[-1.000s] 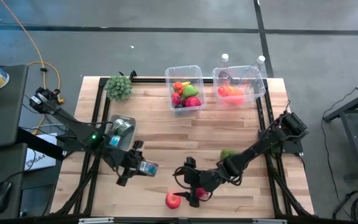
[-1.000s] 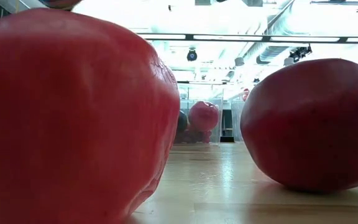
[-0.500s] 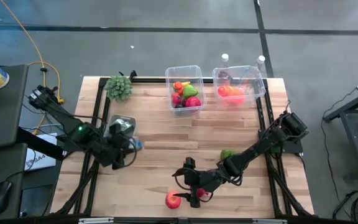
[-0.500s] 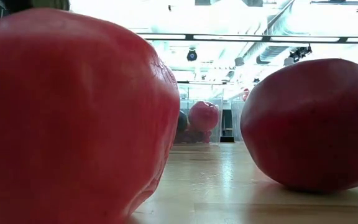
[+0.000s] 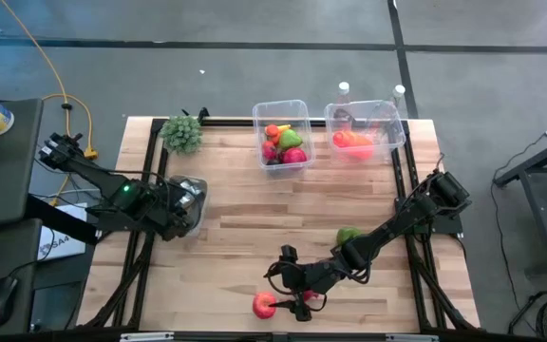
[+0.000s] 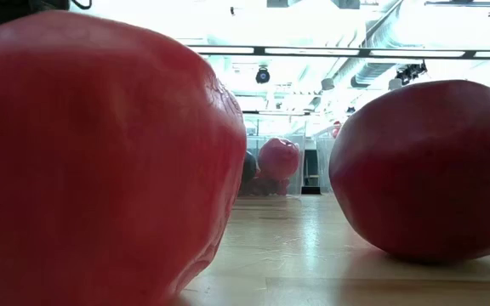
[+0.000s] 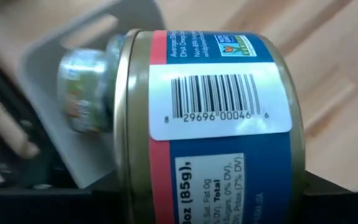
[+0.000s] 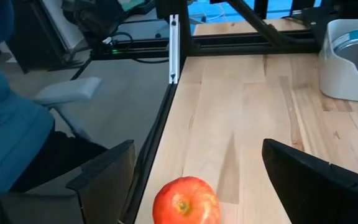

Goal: Pick & Place Food Item
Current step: Put the blue tuna can into the gray bin

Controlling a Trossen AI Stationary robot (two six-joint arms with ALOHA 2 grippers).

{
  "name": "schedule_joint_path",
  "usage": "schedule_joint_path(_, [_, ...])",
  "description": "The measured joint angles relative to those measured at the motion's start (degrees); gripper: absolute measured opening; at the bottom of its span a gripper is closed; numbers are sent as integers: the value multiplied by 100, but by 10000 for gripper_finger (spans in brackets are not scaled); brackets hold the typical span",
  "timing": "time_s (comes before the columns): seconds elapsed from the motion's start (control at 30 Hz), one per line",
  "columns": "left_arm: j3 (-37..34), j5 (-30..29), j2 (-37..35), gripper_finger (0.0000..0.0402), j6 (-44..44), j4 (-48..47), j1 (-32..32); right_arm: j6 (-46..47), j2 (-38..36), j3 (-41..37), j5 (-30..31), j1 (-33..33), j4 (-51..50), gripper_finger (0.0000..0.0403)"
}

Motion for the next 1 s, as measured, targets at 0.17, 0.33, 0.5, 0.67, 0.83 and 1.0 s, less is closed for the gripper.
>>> schedule_joint_path(0.17, [-5,470,124,174,-191,198,163,13,0,0,-11,0,-10,339])
schedule_joint_path(0.33, [-160,853,173,179,-563,194,527,255,0,0,-23,0,5,339])
schedule_joint_path(0.5, [-572,1450,185,178,-403,348,923,422,0,0,-191,9,7,339])
schedule_joint_path(0.67, [-676,1335,192,176,40,652,1169,417,0,0,-191,26,5,339])
schedule_joint_path(0.83, [-684,1466,196,181,343,736,1471,415,0,0,-189,26,5,339])
schedule_joint_path(1.0, [-674,1863,193,177,1024,1013,1634,413,0,0,-159,25,0,339])
